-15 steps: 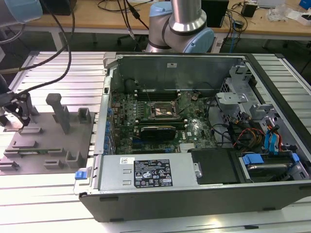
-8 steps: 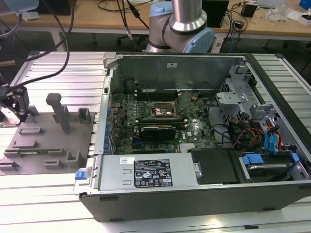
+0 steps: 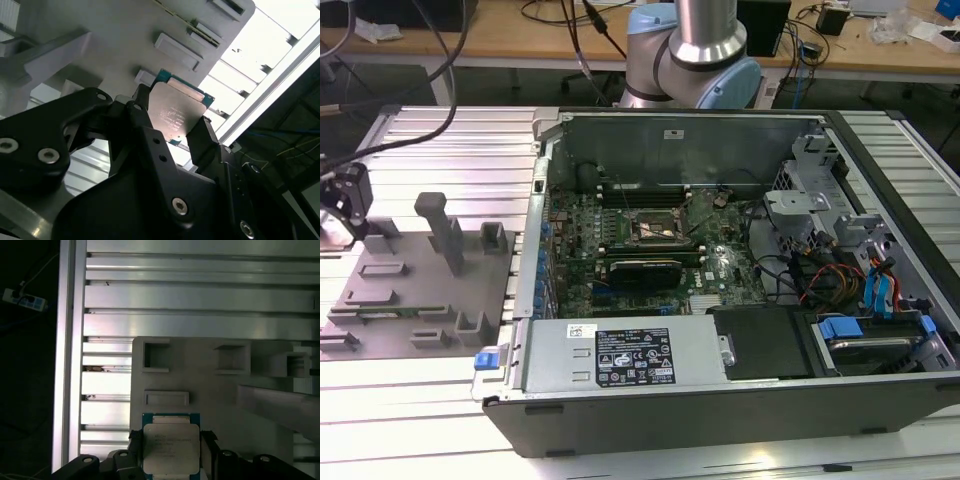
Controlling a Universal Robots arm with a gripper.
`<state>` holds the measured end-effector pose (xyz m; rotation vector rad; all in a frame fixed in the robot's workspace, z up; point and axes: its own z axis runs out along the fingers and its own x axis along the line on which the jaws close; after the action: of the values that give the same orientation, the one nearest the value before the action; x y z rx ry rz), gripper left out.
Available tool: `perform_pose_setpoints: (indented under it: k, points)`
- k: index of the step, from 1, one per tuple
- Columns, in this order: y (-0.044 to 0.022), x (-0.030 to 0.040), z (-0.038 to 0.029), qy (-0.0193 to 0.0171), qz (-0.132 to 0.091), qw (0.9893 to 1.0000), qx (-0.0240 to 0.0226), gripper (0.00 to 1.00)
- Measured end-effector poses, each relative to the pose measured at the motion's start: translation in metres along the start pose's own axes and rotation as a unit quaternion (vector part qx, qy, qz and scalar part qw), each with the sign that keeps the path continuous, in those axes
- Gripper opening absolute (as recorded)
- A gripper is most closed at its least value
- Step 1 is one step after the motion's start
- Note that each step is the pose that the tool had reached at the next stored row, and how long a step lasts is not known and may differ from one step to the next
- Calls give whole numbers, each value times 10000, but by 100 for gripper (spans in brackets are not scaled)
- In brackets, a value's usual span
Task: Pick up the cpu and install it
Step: 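Pick up the cpu and move it towards the insertion slot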
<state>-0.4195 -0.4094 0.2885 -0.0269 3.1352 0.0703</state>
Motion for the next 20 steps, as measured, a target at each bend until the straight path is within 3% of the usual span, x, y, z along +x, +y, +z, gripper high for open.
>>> perform_pose_setpoints:
  k: [11,20]
  points:
    - [8,-1,-190,-16,-1,10000,0,55]
    - [18,-3,-401,-27,-1,10000,1,55]
